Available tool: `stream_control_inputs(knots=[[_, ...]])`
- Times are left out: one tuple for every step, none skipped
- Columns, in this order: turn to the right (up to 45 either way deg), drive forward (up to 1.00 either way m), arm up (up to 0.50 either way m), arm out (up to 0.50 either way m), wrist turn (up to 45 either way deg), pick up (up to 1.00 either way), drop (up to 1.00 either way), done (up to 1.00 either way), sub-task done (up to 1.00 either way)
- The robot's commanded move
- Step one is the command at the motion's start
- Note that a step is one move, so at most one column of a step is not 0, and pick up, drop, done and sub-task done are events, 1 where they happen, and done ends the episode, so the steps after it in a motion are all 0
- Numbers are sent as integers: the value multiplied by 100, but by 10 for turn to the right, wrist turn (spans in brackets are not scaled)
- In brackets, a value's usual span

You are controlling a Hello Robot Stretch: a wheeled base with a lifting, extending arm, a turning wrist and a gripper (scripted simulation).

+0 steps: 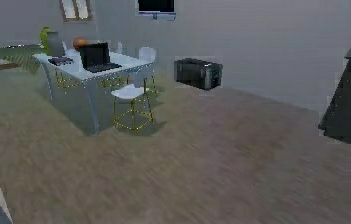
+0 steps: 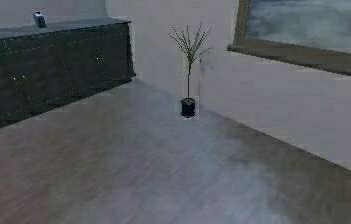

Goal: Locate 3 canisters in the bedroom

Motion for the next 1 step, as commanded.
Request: stream_control_inputs(knots=[[-240,0,0,0,0,0,0,0,0]])
